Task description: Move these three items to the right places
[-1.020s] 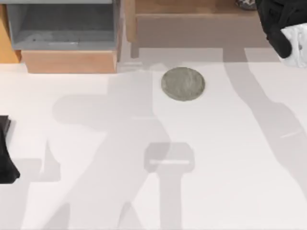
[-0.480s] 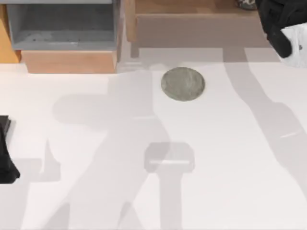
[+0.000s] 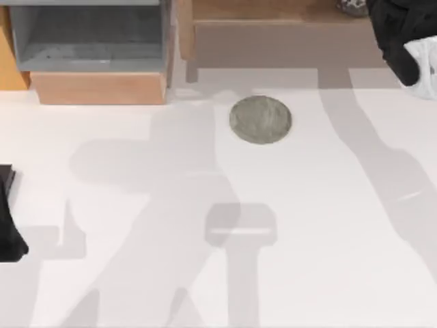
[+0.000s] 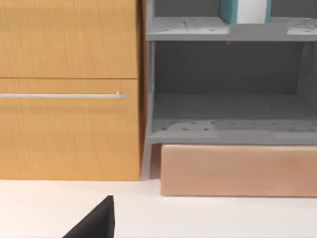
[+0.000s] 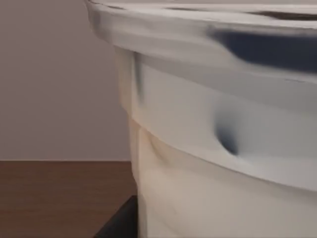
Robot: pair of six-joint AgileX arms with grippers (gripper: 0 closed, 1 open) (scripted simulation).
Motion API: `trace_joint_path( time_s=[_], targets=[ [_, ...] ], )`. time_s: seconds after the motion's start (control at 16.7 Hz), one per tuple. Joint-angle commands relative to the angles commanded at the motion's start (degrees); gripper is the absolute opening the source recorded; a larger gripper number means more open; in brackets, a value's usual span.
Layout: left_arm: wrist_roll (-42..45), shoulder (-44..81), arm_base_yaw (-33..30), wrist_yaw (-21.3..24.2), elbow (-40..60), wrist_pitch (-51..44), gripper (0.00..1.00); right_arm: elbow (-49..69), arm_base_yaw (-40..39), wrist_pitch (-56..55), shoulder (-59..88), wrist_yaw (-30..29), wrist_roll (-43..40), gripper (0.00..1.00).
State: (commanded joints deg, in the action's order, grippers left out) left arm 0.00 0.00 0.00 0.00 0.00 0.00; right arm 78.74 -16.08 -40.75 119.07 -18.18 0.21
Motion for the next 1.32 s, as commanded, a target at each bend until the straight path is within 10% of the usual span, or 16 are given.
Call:
trace_joint_path(
  time_s=[0.84, 1.32],
  targets=[
    [0.0, 0.0, 0.0, 0.0, 0.0, 0.0, 1.00, -17.7, -3.6, -4.1, -13.3, -3.1, 0.5, 0.00],
    [0.0, 0.0, 0.0, 0.0, 0.0, 0.0, 1.00, -14.3, -21.6, -8.1, -6.6, -9.9, 7.6, 0.00]
  ],
)
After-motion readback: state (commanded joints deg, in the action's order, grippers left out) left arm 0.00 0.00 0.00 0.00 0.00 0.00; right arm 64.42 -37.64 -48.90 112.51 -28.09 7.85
